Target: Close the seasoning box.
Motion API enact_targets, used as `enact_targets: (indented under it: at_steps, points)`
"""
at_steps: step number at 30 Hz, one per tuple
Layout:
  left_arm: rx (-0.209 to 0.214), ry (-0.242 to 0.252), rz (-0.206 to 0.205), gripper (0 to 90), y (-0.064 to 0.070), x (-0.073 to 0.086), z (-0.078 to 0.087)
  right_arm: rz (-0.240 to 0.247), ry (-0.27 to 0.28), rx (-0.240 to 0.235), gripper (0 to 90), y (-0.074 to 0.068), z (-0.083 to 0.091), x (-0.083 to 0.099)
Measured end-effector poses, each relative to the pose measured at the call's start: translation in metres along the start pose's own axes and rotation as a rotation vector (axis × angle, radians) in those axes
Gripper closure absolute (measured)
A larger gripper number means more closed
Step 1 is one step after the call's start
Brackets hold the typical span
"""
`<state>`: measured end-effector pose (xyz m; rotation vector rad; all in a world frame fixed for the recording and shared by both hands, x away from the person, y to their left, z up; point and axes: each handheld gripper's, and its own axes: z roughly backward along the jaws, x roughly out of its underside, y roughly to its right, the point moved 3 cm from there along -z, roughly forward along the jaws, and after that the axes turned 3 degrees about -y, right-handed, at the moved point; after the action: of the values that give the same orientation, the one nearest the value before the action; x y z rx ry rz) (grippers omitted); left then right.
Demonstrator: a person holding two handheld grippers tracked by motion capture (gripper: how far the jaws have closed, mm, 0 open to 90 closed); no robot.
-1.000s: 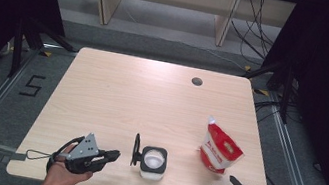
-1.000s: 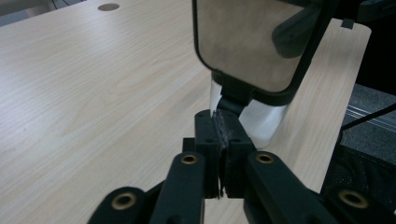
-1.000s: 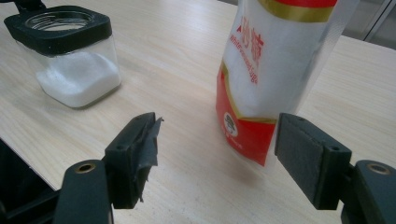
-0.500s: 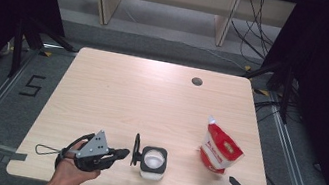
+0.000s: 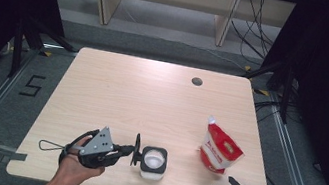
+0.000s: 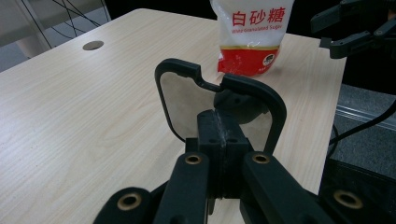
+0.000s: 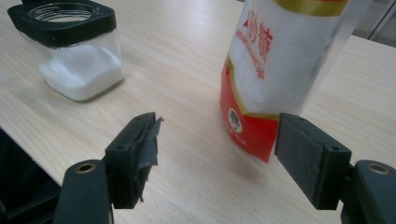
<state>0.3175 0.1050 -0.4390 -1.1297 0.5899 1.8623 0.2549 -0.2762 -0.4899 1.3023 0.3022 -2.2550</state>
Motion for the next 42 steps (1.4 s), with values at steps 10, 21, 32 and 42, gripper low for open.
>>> enact_targets:
  at_steps: [10, 21, 32, 42]
  points:
    - [0.010, 0.007, -0.008, 89.3, 0.005, -0.009, -0.006, 0.001, 0.001, -0.004, 31.0, 0.000, -0.001, 0.000]
    - [0.051, -0.016, -0.031, 89.3, 0.016, -0.015, -0.027, 0.030, 0.008, -0.014, 31.0, 0.001, -0.002, -0.001]
    - [0.071, -0.039, -0.035, 89.3, 0.020, -0.012, -0.038, 0.056, 0.022, -0.004, 31.0, 0.002, -0.003, -0.002]
    - [0.092, -0.074, -0.028, 89.2, 0.025, -0.004, -0.051, 0.038, 0.015, -0.004, 31.0, 0.001, -0.002, -0.001]
